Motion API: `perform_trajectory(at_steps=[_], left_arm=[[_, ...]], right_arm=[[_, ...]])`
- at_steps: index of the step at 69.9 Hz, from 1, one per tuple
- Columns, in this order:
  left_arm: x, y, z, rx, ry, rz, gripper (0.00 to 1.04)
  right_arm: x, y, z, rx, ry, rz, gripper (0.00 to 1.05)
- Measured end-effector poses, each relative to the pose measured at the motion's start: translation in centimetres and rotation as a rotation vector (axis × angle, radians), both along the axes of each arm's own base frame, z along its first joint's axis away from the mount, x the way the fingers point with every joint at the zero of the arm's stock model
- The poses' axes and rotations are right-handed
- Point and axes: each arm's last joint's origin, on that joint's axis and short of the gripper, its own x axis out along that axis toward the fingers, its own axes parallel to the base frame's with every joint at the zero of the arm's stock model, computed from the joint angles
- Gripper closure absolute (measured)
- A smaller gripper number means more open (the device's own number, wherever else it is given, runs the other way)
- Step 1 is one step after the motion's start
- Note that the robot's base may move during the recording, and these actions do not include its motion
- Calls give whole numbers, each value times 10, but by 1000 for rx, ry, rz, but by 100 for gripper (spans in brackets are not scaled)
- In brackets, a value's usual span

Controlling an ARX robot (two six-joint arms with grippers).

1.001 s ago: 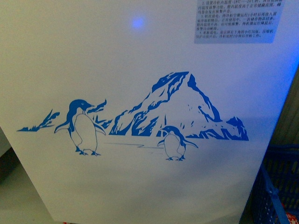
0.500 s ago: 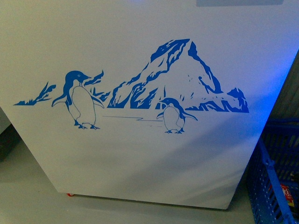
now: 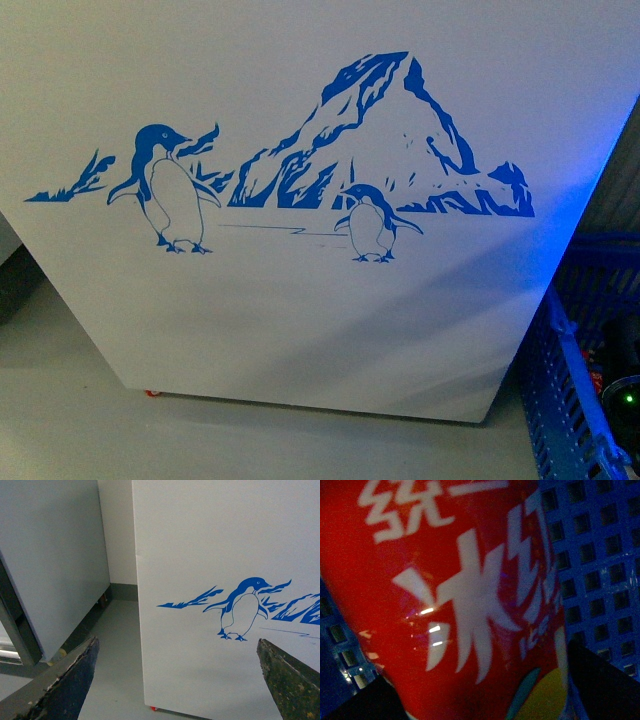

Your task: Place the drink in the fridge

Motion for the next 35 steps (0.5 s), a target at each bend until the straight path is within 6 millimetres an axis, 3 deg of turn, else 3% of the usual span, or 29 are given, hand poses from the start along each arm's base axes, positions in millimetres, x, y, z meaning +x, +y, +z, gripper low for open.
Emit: perform_trajectory(at_steps=[13, 20, 29, 35], left_arm=[[0, 0, 0, 0, 0, 0, 8], [0, 0, 0, 0, 0, 0, 8], [0, 0, 0, 0, 0, 0, 8], [0, 0, 0, 0, 0, 0, 8]], right_arm=[[-17, 6, 16, 7, 32, -1, 56], [-27, 8, 32, 2, 41, -2, 62], [-34, 9, 78, -28, -14, 3, 66], [-35, 9, 119, -57, -79, 12, 66]])
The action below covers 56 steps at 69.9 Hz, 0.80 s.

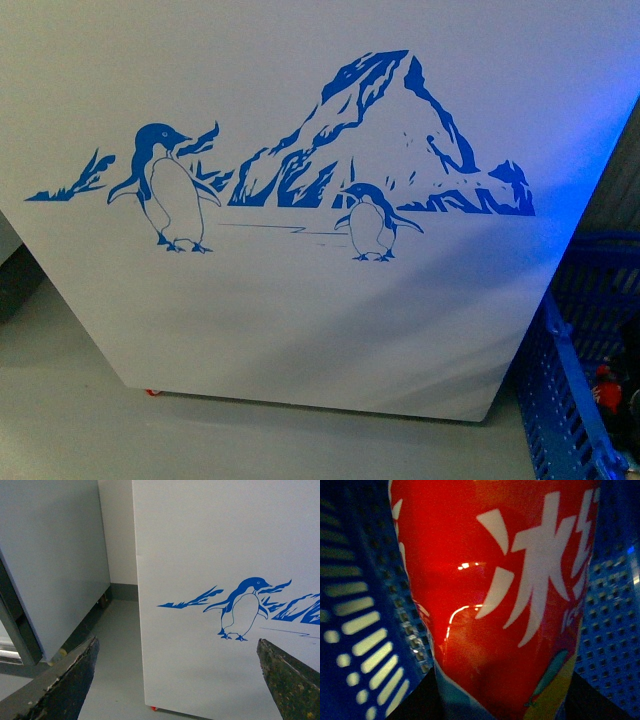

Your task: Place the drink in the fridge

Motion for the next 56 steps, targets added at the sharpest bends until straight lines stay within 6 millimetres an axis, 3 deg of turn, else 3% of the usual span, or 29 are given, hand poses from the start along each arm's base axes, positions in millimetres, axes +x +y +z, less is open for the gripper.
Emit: perform_trajectory(at_steps=[10, 15, 27, 30, 34, 42, 47, 51, 56], left_arm=[[0, 0, 0, 0, 0, 0, 8], [0, 0, 0, 0, 0, 0, 8], [0, 0, 0, 0, 0, 0, 8], [0, 0, 0, 0, 0, 0, 8], [0, 0, 0, 0, 0, 0, 8], [0, 0, 0, 0, 0, 0, 8], [0, 0, 0, 0, 0, 0, 8], [0, 0, 0, 0, 0, 0, 8], [0, 0, 0, 0, 0, 0, 8]], right_arm=[[-10, 2, 72, -48, -108, 12, 66], [-32, 7, 132, -71, -183, 31, 66], [-70, 16, 204, -76, -290, 74, 66], [-85, 21, 241, -86, -375, 104, 66], [-99, 27, 273, -98, -472, 127, 66], [-131, 38, 325, -125, -667, 177, 66], [-150, 44, 346, -138, -754, 198, 66], [-179, 53, 368, -163, -846, 221, 66], [-205, 62, 381, -183, -916, 229, 66]])
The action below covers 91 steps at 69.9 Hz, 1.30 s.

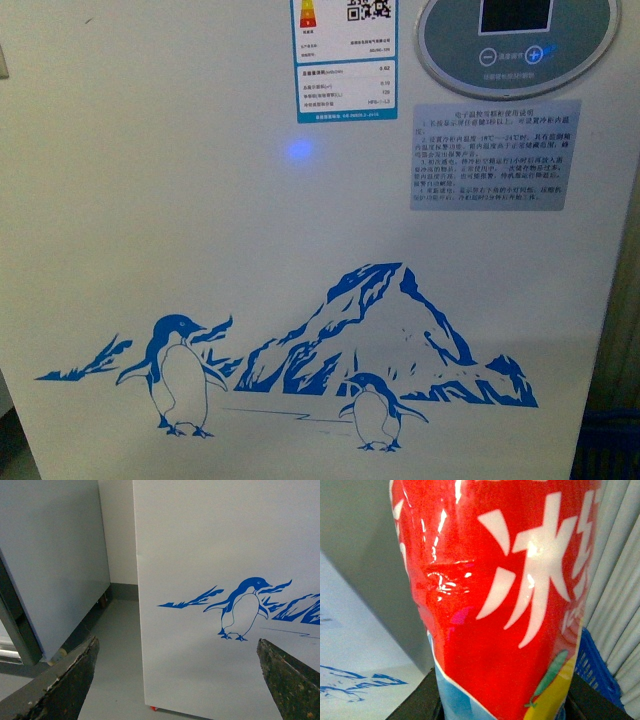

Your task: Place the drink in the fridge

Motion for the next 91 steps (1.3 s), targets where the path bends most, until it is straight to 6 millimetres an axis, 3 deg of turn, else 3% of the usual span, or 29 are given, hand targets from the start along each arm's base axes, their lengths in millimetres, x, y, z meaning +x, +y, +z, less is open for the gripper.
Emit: perform_trajectory(at_steps=[14, 27, 56, 91], left_arm=[[0, 0, 0, 0, 0, 0, 8], [0, 0, 0, 0, 0, 0, 8], [0, 0, 0, 0, 0, 0, 8], [0, 0, 0, 0, 0, 0, 8]], right_arm=[[-42, 15, 14, -14, -114, 15, 66], [-53, 25, 16, 1, -222, 30, 66], [-49, 31, 3, -24, -221, 16, 67], [-50, 31, 3, -30, -225, 16, 67]])
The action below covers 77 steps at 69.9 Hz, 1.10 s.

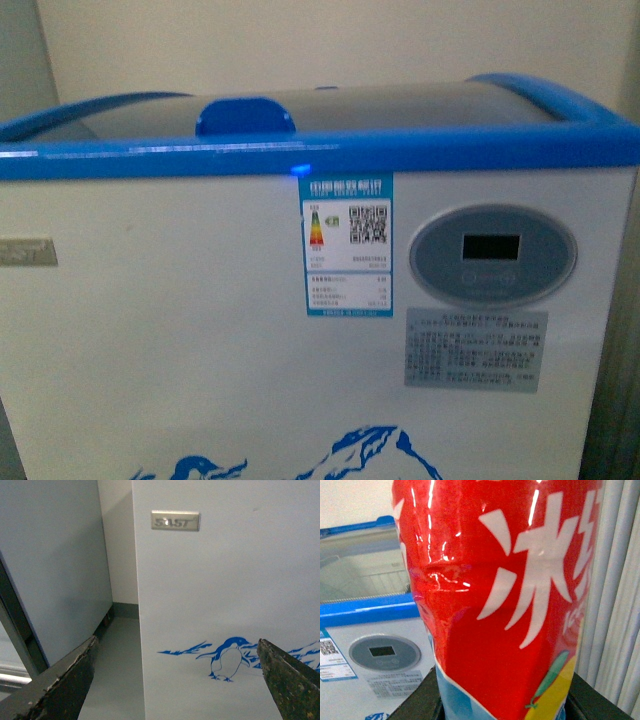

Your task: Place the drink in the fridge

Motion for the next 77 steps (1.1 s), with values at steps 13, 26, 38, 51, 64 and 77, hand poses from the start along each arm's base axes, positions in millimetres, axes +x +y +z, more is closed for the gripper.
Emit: perform_trajectory(at_steps=[13, 26, 38, 51, 64, 77], left_arm=[[0, 0, 0, 0, 0, 0, 8], [0, 0, 0, 0, 0, -1, 8], [0, 0, 0, 0, 0, -1, 8], [2, 0, 0, -120, 126, -72, 8], [39, 0, 16, -221, 168, -203, 8], [114, -2, 62, 31, -15, -348, 8]], right_arm=[[0, 0, 0, -2, 1, 0, 67], [0, 0, 0, -3, 1, 0, 67], [0, 0, 0, -3, 1, -1, 67], [0, 0, 0, -2, -1, -1, 67], [0, 0, 0, -2, -1, 0, 67], [0, 0, 0, -2, -1, 0, 67]])
